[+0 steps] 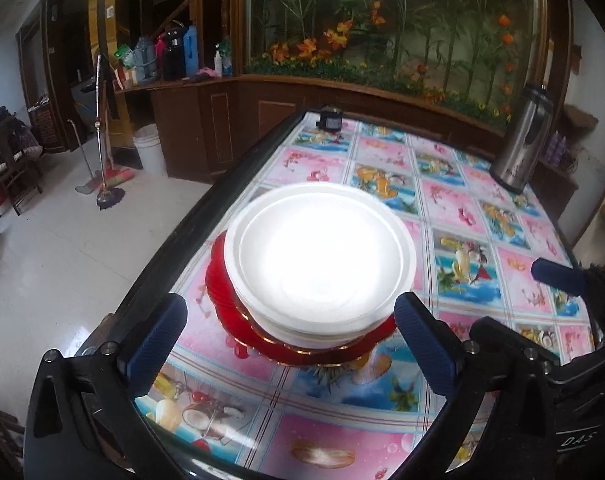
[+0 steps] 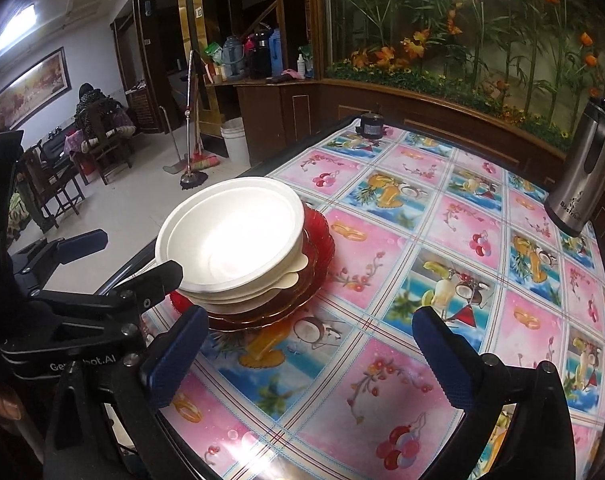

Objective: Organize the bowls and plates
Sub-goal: 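Open both grippers and withdraw them from the white foam bowl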

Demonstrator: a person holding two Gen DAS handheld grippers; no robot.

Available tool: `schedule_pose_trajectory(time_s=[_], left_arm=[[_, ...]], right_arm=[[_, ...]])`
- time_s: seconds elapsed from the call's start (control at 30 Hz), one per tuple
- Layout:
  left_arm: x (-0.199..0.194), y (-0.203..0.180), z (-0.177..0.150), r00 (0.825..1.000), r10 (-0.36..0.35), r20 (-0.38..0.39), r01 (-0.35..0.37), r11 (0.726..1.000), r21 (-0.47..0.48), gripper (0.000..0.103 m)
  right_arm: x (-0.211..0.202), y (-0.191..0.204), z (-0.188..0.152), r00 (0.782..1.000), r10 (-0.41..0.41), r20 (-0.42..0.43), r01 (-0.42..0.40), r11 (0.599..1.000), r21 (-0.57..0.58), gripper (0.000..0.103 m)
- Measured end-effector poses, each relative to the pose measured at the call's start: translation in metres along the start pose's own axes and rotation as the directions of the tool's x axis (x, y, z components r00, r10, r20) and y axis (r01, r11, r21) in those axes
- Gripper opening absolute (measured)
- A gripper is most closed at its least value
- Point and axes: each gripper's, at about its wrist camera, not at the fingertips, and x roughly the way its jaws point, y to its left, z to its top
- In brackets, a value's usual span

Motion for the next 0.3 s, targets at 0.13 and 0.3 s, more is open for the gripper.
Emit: schedule_pose_trajectory(time_s=[0.13, 0.3], left_arm=[[-0.0027, 0.0005, -0.0001, 0.998, 0.042, 0.036, -0.043, 0.999, 0.017, 0.103], [0.0041, 0.0040, 0.0012, 1.000, 0.028, 0.003, -0.028, 1.000, 0.008, 0.103]], right_arm=[[0.0039, 0.0026, 0.0005, 1.000, 0.002, -0.005, -0.002, 1.000, 0.002, 0.103], [0.0082, 0.0024, 0.0012, 1.000, 0.001, -0.011, -0.001, 1.000, 0.009, 0.103]])
